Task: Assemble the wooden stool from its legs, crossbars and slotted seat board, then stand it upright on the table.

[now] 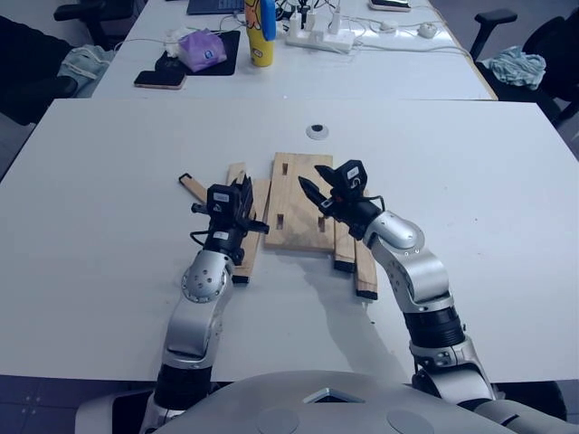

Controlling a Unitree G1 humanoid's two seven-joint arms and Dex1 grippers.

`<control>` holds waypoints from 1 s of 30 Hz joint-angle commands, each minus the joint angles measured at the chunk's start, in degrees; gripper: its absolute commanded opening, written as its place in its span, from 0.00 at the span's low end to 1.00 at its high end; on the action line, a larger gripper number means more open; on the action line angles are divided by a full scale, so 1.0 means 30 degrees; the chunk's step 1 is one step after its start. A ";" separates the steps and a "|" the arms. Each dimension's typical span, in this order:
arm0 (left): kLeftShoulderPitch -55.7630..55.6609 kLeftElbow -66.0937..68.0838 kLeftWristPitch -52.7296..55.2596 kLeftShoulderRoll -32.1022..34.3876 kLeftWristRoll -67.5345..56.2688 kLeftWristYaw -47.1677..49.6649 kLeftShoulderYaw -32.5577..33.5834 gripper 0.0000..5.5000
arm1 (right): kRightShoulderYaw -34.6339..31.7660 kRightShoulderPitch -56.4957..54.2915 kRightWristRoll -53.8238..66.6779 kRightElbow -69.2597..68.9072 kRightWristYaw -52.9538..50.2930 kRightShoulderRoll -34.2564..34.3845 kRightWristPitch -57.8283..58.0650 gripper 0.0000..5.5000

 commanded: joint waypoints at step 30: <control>-0.9455 0.0398 0.6733 0.0897 -0.7063 -0.2173 0.5339 0.09 | -0.0244 0.0094 -0.0663 0.2456 -0.1282 0.1335 -0.2329 0.39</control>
